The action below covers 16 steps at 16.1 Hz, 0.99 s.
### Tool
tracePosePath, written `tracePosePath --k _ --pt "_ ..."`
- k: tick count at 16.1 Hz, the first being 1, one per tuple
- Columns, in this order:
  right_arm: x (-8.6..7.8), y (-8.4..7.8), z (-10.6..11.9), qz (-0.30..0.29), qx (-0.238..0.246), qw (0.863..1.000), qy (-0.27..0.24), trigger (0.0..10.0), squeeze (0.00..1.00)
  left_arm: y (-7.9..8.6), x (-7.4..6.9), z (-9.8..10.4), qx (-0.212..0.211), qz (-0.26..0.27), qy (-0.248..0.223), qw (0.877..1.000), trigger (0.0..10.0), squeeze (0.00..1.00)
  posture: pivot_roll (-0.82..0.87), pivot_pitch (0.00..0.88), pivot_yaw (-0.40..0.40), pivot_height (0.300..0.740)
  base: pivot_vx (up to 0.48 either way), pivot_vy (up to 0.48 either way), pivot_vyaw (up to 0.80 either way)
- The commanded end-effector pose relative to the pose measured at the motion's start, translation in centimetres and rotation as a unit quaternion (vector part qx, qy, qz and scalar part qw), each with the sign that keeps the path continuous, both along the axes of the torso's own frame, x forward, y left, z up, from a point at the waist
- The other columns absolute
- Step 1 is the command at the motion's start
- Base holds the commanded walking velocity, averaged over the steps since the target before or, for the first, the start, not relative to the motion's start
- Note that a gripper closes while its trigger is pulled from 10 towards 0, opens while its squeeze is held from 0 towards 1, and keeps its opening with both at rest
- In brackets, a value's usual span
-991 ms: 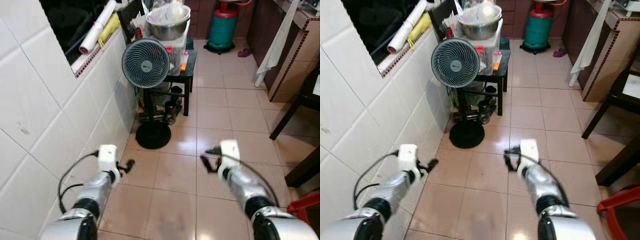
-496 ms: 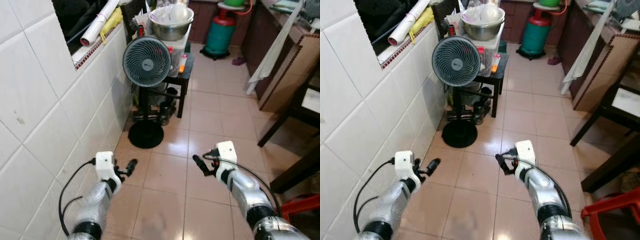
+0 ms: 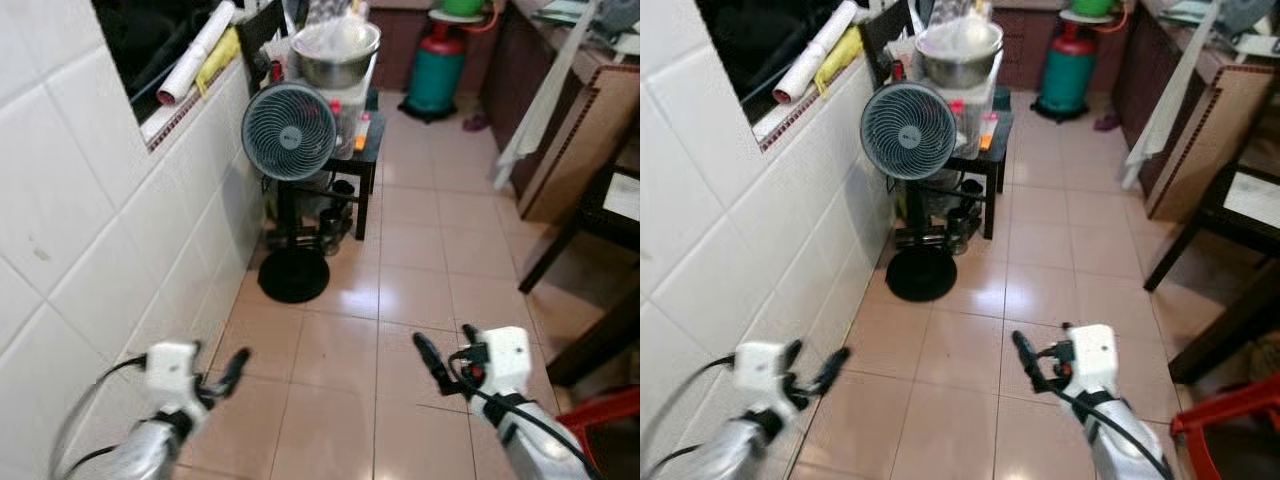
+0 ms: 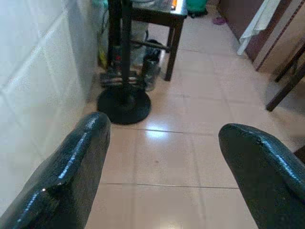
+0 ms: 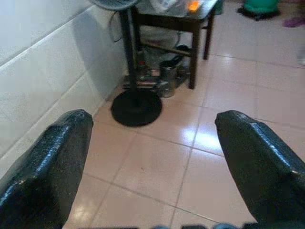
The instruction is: Setting the table
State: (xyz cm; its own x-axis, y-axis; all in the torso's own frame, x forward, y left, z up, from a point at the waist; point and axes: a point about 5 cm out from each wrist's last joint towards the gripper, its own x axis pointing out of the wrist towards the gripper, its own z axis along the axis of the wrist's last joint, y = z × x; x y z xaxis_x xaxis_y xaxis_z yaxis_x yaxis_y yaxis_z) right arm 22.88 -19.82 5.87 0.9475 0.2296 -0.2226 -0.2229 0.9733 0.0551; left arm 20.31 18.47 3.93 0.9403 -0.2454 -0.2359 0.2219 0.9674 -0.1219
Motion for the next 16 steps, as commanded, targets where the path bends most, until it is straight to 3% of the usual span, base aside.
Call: tracePosePath --k 1,2,4,9,16 --pt "0.1 -0.3 0.8 -0.012 -0.014 1.000 -0.011 10.0 0.00 -0.3 -0.2 0.8 0.013 -0.014 -0.017 1.000 10.0 0.00 -0.04 0.016 0.014 0.740 0.000 0.000 0.00" --pt "0.0 -0.3 1.4 -0.021 -0.011 0.999 -0.023 10.0 0.00 -0.2 -0.5 1.4 0.019 -0.009 -0.047 0.999 10.0 0.00 -0.04 0.024 0.013 0.740 0.000 0.000 0.00" --pt "-0.2 -0.1 2.5 -0.035 0.007 0.999 -0.040 10.0 0.00 -0.3 -0.8 1.8 0.017 0.017 -0.063 0.998 10.0 0.00 -0.04 0.032 0.013 0.740 0.000 0.000 0.00" --pt "-2.2 2.1 3.0 0.018 -0.008 0.999 -0.042 10.0 0.00 -0.3 -1.1 3.1 0.021 0.009 -0.091 0.996 10.0 0.00 -0.04 0.045 0.012 0.740 0.000 0.000 0.00" --pt "-2.0 1.1 3.9 -0.021 -0.009 0.998 -0.051 10.0 0.00 -0.3 -0.6 3.0 0.031 0.013 -0.080 0.996 10.0 0.00 -0.06 0.045 0.029 0.740 0.000 0.000 -0.06"
